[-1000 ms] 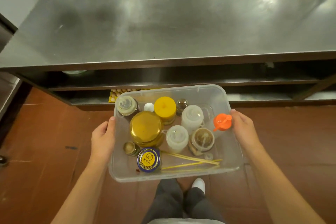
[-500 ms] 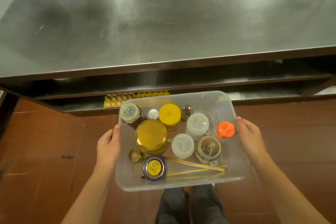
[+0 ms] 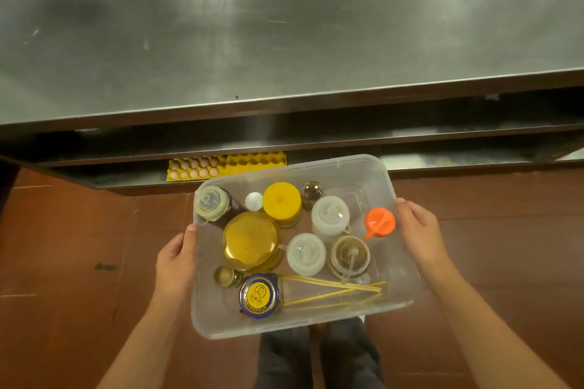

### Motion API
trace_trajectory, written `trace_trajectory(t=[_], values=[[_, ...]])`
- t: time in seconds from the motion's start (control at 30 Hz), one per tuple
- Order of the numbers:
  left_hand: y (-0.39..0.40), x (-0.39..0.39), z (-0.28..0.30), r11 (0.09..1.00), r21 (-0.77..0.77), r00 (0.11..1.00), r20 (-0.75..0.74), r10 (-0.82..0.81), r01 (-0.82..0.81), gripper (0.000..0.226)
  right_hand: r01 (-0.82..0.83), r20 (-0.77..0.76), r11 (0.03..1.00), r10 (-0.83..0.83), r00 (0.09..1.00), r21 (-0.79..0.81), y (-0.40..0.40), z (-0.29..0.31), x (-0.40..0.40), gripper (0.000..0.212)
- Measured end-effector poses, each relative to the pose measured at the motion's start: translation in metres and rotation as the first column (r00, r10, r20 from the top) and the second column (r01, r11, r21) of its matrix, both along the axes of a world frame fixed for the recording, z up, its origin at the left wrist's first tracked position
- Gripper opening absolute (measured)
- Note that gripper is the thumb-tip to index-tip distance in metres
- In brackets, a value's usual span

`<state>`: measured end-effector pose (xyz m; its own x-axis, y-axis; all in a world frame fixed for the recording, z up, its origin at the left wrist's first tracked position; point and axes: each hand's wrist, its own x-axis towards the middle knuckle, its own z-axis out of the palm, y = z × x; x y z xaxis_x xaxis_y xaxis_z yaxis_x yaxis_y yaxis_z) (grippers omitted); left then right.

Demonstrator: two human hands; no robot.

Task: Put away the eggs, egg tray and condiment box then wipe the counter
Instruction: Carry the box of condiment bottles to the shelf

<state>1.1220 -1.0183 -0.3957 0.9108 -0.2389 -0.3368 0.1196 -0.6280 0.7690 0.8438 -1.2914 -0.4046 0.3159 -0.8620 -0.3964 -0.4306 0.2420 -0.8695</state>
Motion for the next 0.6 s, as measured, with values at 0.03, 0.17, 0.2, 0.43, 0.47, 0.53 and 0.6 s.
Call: trace_trajectory(t=[0.03,0.17,0.2,0.43,0.47,0.53,0.6], values=[[-0.003,0.000,-0.004,1.000,0.002,1.000,-0.010,0.000,0.000,0.058,0.005,0.000,1.000,-0.005,1.000,-0.003,-0.002,-0.004,0.000,0.042],[-0.023,0.006,-0.028,1.000,0.006,0.999,-0.034,-0.021,0.021,0.054,0.046,0.002,0.998,-0.046,0.999,-0.042,-0.010,-0.028,0.000,0.043],[-0.029,0.009,-0.036,1.000,0.003,0.999,-0.041,-0.029,0.029,0.054,0.060,0.003,0.997,-0.060,0.998,-0.051,-0.013,-0.036,0.000,0.044],[-0.070,0.032,-0.112,0.997,-0.025,0.994,-0.078,-0.072,0.071,0.058,0.113,-0.010,0.990,-0.114,0.993,-0.081,-0.035,-0.101,0.010,0.046],[-0.075,0.036,-0.123,0.997,-0.024,0.994,-0.072,-0.077,0.075,0.057,0.122,-0.013,0.989,-0.123,0.992,-0.089,-0.038,-0.113,0.012,0.046],[-0.085,0.042,-0.146,0.995,-0.020,0.994,-0.050,-0.102,0.101,0.056,0.135,-0.014,0.987,-0.136,0.991,-0.084,-0.043,-0.140,0.014,0.048],[-0.096,0.048,-0.169,0.992,-0.040,0.992,-0.037,-0.124,0.123,0.055,0.128,-0.023,0.989,-0.130,0.991,-0.070,-0.050,-0.169,0.016,0.048]])
